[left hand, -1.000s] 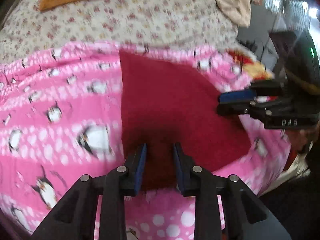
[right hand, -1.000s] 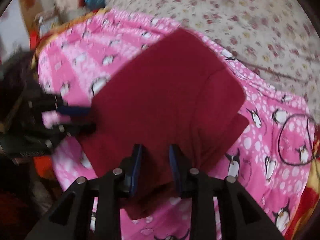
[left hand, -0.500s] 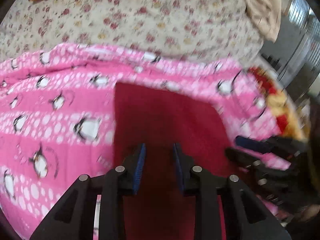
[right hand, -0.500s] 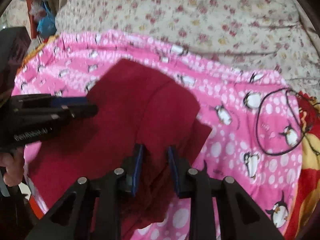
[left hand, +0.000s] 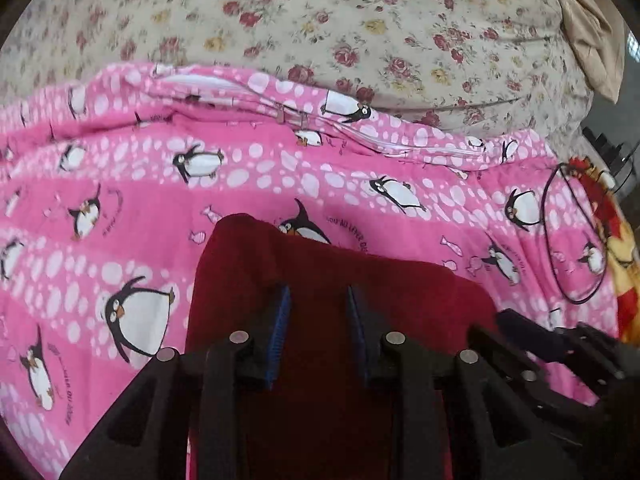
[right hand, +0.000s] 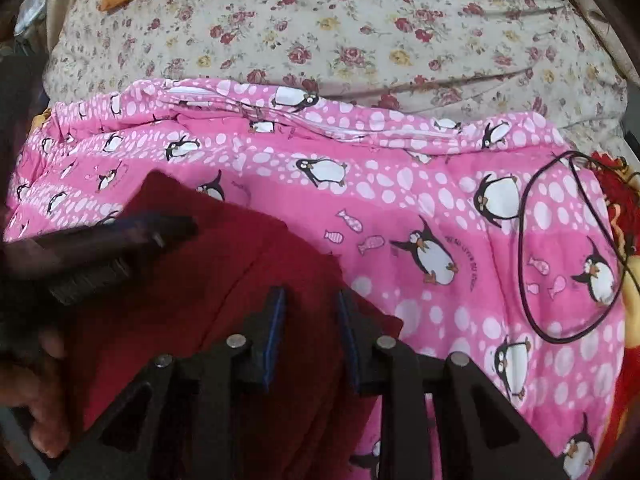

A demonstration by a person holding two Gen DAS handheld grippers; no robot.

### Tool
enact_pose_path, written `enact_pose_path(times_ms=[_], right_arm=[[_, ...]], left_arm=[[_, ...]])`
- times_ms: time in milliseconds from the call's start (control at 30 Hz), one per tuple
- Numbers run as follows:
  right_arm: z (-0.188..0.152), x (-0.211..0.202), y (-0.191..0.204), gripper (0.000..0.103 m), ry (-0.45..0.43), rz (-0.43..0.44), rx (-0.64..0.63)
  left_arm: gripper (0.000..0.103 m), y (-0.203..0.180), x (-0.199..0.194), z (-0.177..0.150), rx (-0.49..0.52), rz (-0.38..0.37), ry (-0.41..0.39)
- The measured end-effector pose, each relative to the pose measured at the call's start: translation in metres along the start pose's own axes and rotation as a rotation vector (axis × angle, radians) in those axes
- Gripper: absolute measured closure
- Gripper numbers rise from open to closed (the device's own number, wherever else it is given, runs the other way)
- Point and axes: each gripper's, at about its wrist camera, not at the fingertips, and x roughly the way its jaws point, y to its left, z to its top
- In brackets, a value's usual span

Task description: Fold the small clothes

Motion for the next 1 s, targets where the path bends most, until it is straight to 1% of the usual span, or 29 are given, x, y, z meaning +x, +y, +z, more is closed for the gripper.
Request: enact_pose_path(times_ms=[67, 100, 133, 167, 200, 233, 267, 300, 333, 367, 433, 467, 500, 567, 600, 633, 733, 800, 833, 900, 1000], right_arm=[[-0.003, -0.004, -0.004, 0.075, -0.022, 0.032, 0.016], [-0.005, -0.006, -0.010, 0.075, -0.034, 0.060, 0.034], [-0.005, -0.014, -0.020, 0.075, -0.054, 0.098, 0.074], [-0.006, -0.023, -0.030, 0.073, -0.081, 0.116, 0.111], [-0.009, -0.035, -0.041, 0.069, -0.117, 0.132, 0.152], [-0.014, -0.050, -0.057, 0.065, -0.173, 0.152, 0.204], [-0.018, -0.060, -0.069, 0.053, -0.210, 0.166, 0.234], [-0.023, -0.069, -0.080, 0.042, -0.244, 0.174, 0.263], [-0.032, -0.078, -0.091, 0.039, -0.269, 0.177, 0.290], [-0.040, -0.084, -0.098, 0.036, -0.278, 0.188, 0.306], [-0.052, -0.089, -0.104, 0.036, -0.267, 0.236, 0.301], [-0.056, -0.090, -0.103, 0.034, -0.259, 0.256, 0.292], [-0.060, -0.089, -0.101, 0.032, -0.246, 0.278, 0.279], [-0.065, -0.080, -0.090, 0.031, -0.206, 0.308, 0.245], [-0.067, -0.077, -0.086, 0.031, -0.192, 0.318, 0.239], [-0.069, -0.071, -0.080, 0.031, -0.170, 0.349, 0.244], [-0.072, -0.054, -0.068, 0.030, -0.113, 0.430, 0.278], [-0.073, -0.041, -0.060, 0.023, -0.064, 0.455, 0.290], [-0.074, -0.034, -0.059, 0.023, -0.047, 0.474, 0.302], [-0.075, -0.026, -0.058, 0.018, -0.038, 0.512, 0.332], [-0.073, -0.019, -0.059, 0.015, -0.042, 0.560, 0.352]], left_arm=[[0.098, -0.003, 0.000, 0.003, 0.017, 0.020, 0.014], [0.098, -0.002, -0.003, 0.004, 0.017, 0.013, 0.018], [0.098, 0.001, -0.011, 0.007, 0.011, -0.023, 0.009], [0.098, 0.004, -0.020, 0.007, 0.008, -0.059, -0.007], [0.095, 0.006, -0.033, 0.008, 0.018, -0.093, -0.027], [0.093, 0.007, -0.048, 0.007, 0.049, -0.112, -0.053], [0.084, 0.009, -0.064, 0.004, 0.088, -0.125, -0.083], [0.070, 0.011, -0.075, 0.000, 0.123, -0.123, -0.112], [0.062, 0.015, -0.087, -0.008, 0.160, -0.124, -0.144], [0.051, 0.020, -0.094, -0.016, 0.187, -0.132, -0.166], [0.050, 0.032, -0.098, -0.033, 0.220, -0.140, -0.163], [0.050, 0.037, -0.097, -0.039, 0.221, -0.139, -0.157], [0.050, 0.046, -0.096, -0.049, 0.209, -0.154, -0.153], [0.050, 0.057, -0.094, -0.061, 0.164, -0.170, -0.144], [0.050, 0.063, -0.091, -0.067, 0.132, -0.196, -0.132], [0.050, 0.065, -0.090, -0.071, 0.114, -0.219, -0.128], [0.050, 0.069, -0.084, -0.079, 0.067, -0.304, -0.120], [0.049, 0.070, -0.078, -0.081, 0.049, -0.332, -0.101], [0.048, 0.070, -0.074, -0.082, 0.038, -0.350, -0.090], [0.041, 0.071, -0.069, -0.083, 0.027, -0.364, -0.075], [0.037, 0.074, -0.062, -0.081, 0.011, -0.398, -0.042]])
